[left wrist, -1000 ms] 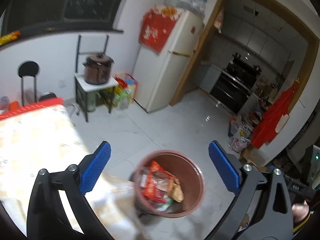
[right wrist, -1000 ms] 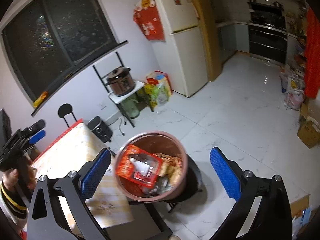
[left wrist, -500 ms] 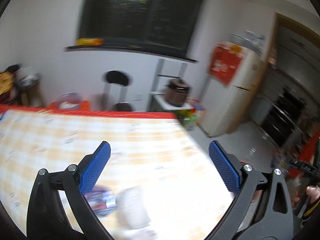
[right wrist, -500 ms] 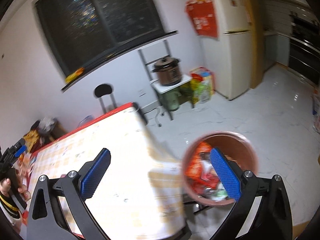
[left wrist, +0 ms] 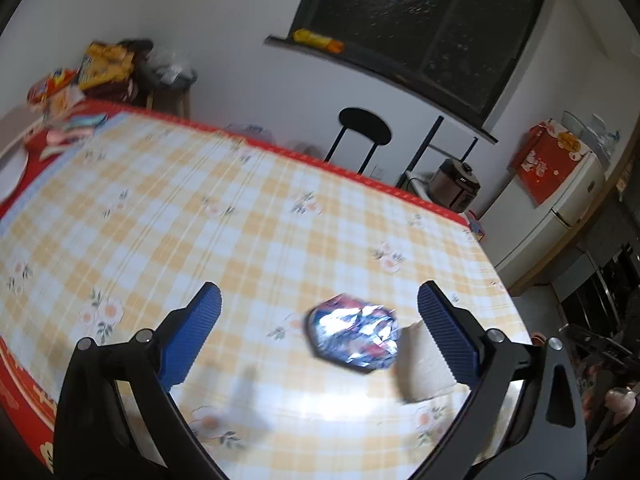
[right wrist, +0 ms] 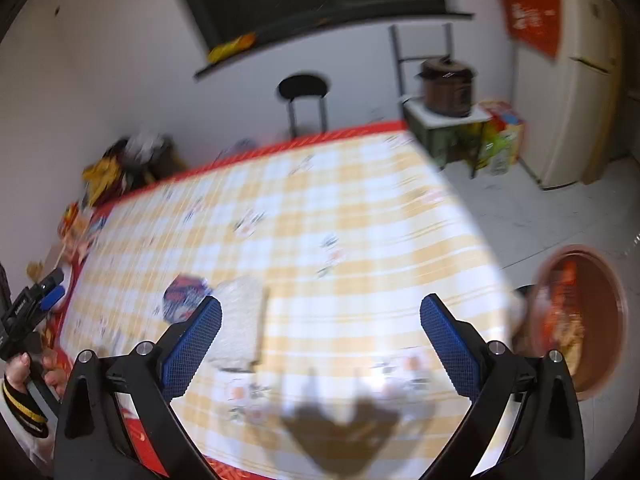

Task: Collect trash
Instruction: 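Bring both tools back over the table, then grasp the white bubble wrap with the right tool while the left tool grasps the blue foil wrapper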

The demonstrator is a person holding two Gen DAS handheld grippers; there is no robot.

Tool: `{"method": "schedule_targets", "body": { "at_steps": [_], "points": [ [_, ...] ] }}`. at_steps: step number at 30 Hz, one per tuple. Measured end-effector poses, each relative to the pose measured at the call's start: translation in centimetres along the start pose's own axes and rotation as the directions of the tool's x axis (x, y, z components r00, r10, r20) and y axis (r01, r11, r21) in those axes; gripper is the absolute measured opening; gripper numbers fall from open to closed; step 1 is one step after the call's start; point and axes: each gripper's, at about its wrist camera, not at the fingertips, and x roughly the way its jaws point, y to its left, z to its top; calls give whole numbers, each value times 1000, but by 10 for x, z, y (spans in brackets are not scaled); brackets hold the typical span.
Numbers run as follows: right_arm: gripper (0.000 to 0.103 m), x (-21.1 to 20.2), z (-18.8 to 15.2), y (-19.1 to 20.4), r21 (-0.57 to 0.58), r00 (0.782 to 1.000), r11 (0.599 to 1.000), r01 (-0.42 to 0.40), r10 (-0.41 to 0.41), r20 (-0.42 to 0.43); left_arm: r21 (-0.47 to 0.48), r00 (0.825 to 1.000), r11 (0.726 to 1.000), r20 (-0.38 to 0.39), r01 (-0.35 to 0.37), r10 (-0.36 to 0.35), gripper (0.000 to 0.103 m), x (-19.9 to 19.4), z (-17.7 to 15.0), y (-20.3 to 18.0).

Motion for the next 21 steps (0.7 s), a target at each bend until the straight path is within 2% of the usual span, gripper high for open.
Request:
{"method": "schedule_targets", "body": {
  "at_steps": [7,12,15,17,20,21],
  "points": [
    [98,81,-17,73,-80,993,996,-35,25,-119,0,998,1000,-65,-15,15,97,19,-21,36],
    [98,136,-30,101,-91,983,996,-12,-4,-182,76,992,997,-123,-9,19,97,42,-38,41],
    [98,153,-36,99,-59,977,998,-14,2,-213,153,988,988,-152,1,22,97,56,-48,36],
    [91,159,-39,98,-51,974,999,-9,-3,-227,204,986,979,-163,11,23,97,64,-53,30],
    [63,166,-47,98,-55,962,998,-30,14,-274,308,984,951,-174,20,35,97,79,-62,16],
    [61,167,-50,97,-55,959,998,-38,21,-282,354,984,935,-172,21,43,97,85,-65,8]
  ]
}}
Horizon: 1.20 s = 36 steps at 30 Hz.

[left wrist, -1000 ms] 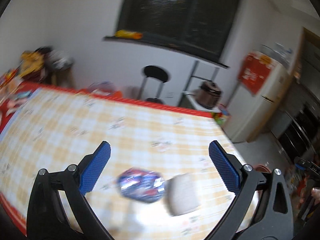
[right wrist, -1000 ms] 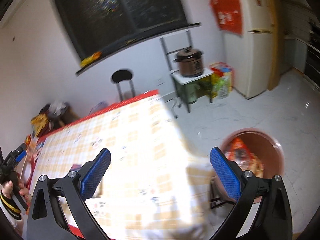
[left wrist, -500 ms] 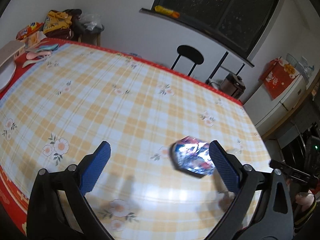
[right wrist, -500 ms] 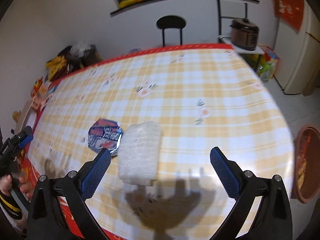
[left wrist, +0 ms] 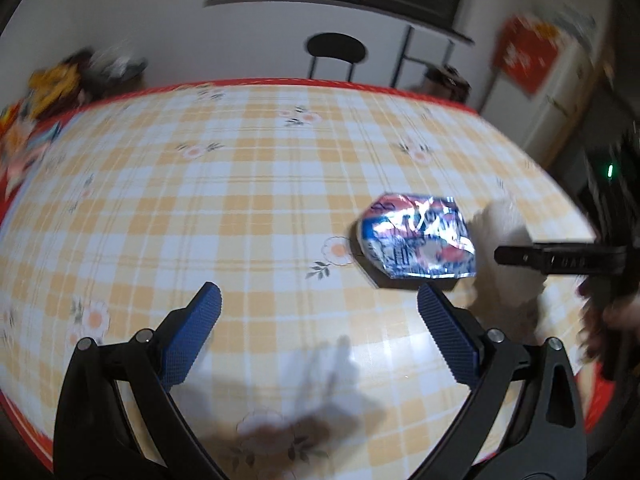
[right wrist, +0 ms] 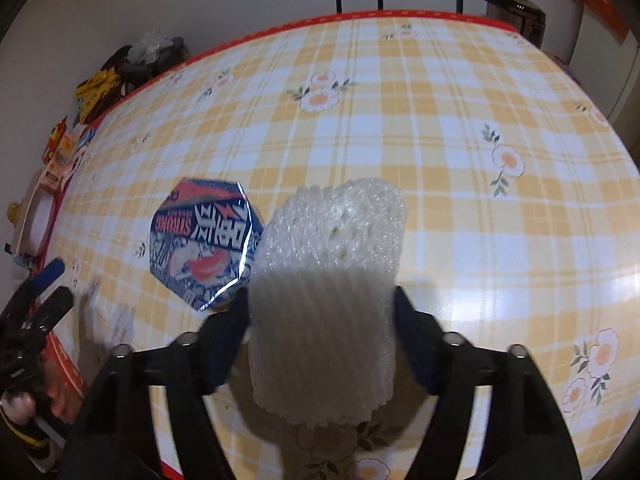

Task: Collect trash
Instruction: 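Grasp the white bubble wrap with the right tool while the left tool grasps the blue foil wrapper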

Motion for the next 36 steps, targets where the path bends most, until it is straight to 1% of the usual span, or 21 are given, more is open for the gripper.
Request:
{"method": "schedule_targets", "body": {
  "at_steps": [1,4,5,8,9,12,13,14,15,17,19,24,26,28,29,30,33,35,36],
  "points": [
    [55,-1,-2,-1,1,1000,1000,-4,4,3,29,1000,1000,-2,-2,2,97,4,0,-5],
    [44,-10,-3,-6,12,999,1000,-26,26,21,128,1000,992,-17,0,2,97,22,1,-24],
    [42,-13,-3,-9,18,999,999,-33,32,25,156,1000,988,-18,4,-1,97,26,1,-30],
    [42,-24,-6,-17,34,998,998,-48,46,43,273,1000,962,3,-7,6,97,37,2,-51],
    [42,-28,-8,-20,45,997,998,-53,51,50,331,1000,944,16,-18,14,97,40,3,-60],
    [41,-36,-11,-31,77,996,995,-63,58,68,439,999,898,32,-38,26,97,49,3,-77],
    [41,-37,-11,-33,86,996,994,-66,60,70,480,999,877,31,-39,27,97,54,3,-84],
    [41,-38,-13,-37,96,995,993,-68,61,73,507,999,861,28,-39,29,97,58,2,-88],
    [41,-40,-14,-40,104,995,992,-69,61,77,544,999,838,27,-44,35,97,63,0,-93],
    [41,-42,-15,-46,117,995,991,-70,61,82,588,999,807,29,-53,45,97,69,-2,-100],
    [41,-44,-16,-50,130,994,989,-71,60,88,612,998,788,35,-63,53,97,75,-1,-104],
    [42,-49,-16,-58,141,994,987,-71,58,97,613,998,788,39,-62,48,97,89,13,-109],
    [42,-52,-16,-60,142,993,987,-70,56,100,610,999,790,33,-51,38,95,94,17,-112],
    [41,-54,-16,-61,145,993,987,-68,54,103,608,1000,794,12,-28,26,82,101,25,-115],
    [42,-55,-15,-62,146,993,987,-68,53,103,607,1000,795,4,-22,24,79,104,26,-116],
    [42,-56,-15,-64,147,993,987,-67,52,105,602,1000,798,-10,-11,22,72,108,31,-116],
    [42,-59,-16,-67,153,993,986,-64,47,108,576,1000,817,-12,-7,17,66,112,37,-115],
    [42,-61,-16,-70,158,993,986,-62,45,111,546,1000,838,-9,-9,17,56,113,44,-112],
    [42,-62,-17,-71,160,993,985,-61,43,112,540,1000,842,-3,-21,26,44,112,45,-111]
  ]
}}
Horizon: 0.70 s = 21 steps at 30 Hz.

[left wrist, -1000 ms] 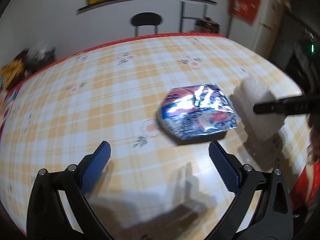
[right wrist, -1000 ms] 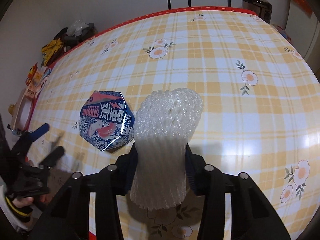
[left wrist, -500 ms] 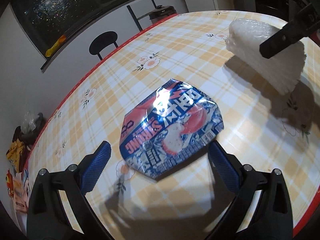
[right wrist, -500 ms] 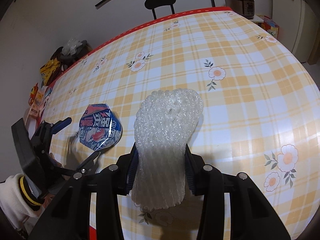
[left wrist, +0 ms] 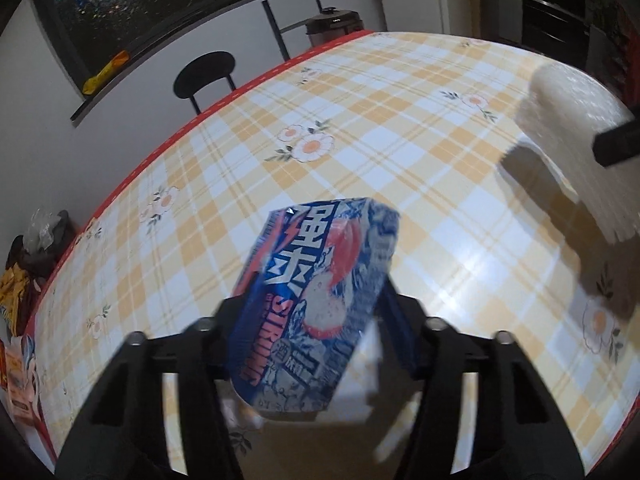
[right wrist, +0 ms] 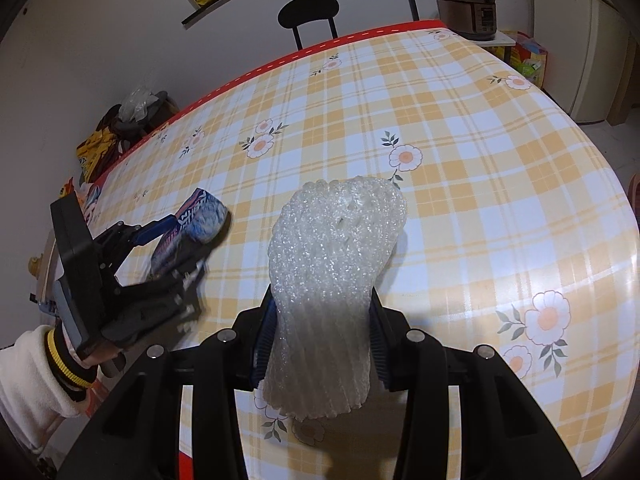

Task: Collect trash
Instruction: 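Grasp the white bubble wrap with the right tool while the left tool grasps the blue foil wrapper, then carry the bubble wrap over the brown bucket and open the right tool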

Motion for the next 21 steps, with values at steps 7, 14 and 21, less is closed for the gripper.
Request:
{"method": "schedule_targets", "body": {
  "at_steps": [7,14,21],
  "points": [
    [42,-8,2,-2,4,1000,1000,-12,12,17,-127,999,991,-11,51,-53,23,-16,5,27],
    [42,-17,2,2,-1,999,1000,-25,25,38,-384,978,900,79,207,-191,23,-59,-2,56],
    [41,-33,2,-1,6,997,999,-32,31,69,-450,960,850,175,276,-219,23,-106,0,50]
  ]
}}
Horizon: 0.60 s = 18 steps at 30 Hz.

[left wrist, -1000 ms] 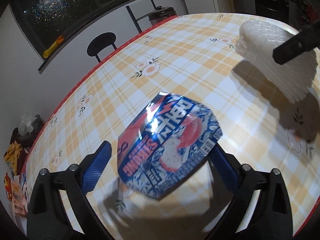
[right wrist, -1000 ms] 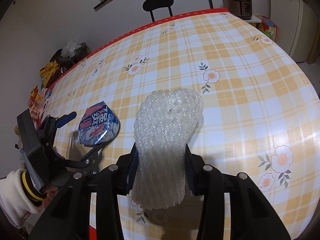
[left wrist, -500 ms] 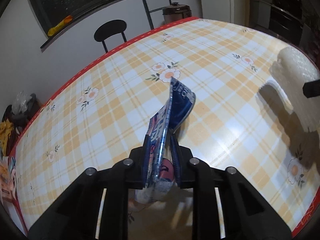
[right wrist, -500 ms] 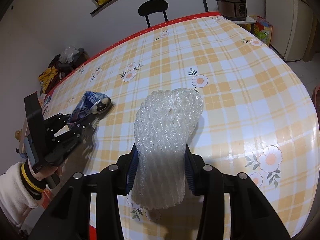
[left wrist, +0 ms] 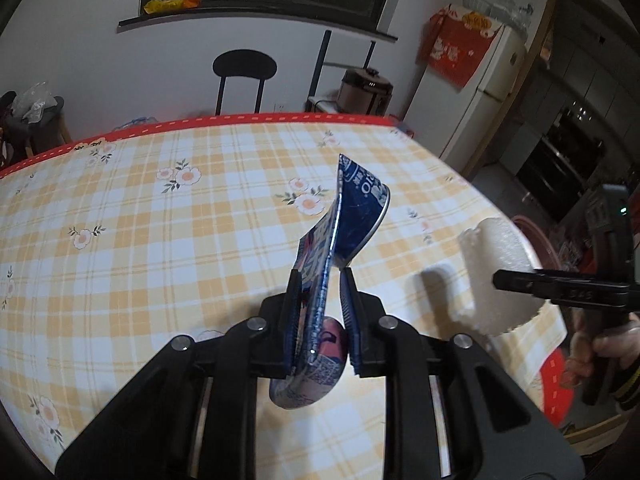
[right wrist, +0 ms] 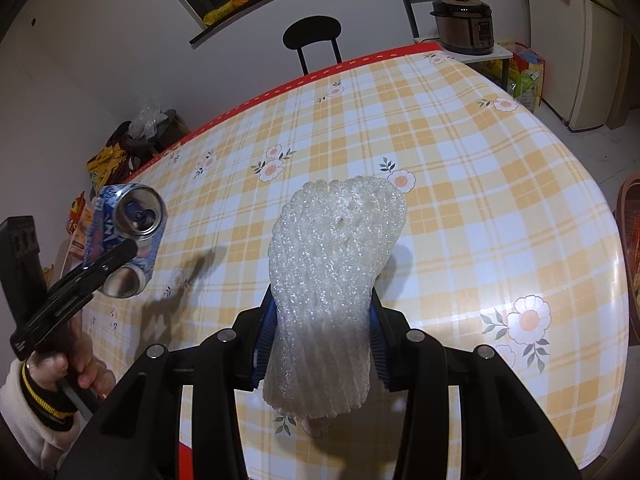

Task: Collect trash
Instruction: 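Carry the bubble wrap over the brown bucket and open the right tool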

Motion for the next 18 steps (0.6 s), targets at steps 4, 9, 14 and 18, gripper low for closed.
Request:
{"method": "schedule_targets", "body": {
  "at_steps": [4,9,14,18],
  "points": [
    [41,-15,1,-8,12,1000,1000,-2,2,29,-1,999,1000,28,18,-18,23,-16,3,-18],
    [41,-39,2,-26,26,998,1000,4,-6,70,35,998,999,47,34,-36,23,-22,13,-49],
    [42,-72,2,-62,57,992,998,25,-32,119,69,996,996,60,60,-64,23,-21,25,-86],
    [42,-99,0,-97,93,986,994,57,-71,151,97,992,991,67,96,-103,23,-15,35,-129]
  ]
}}
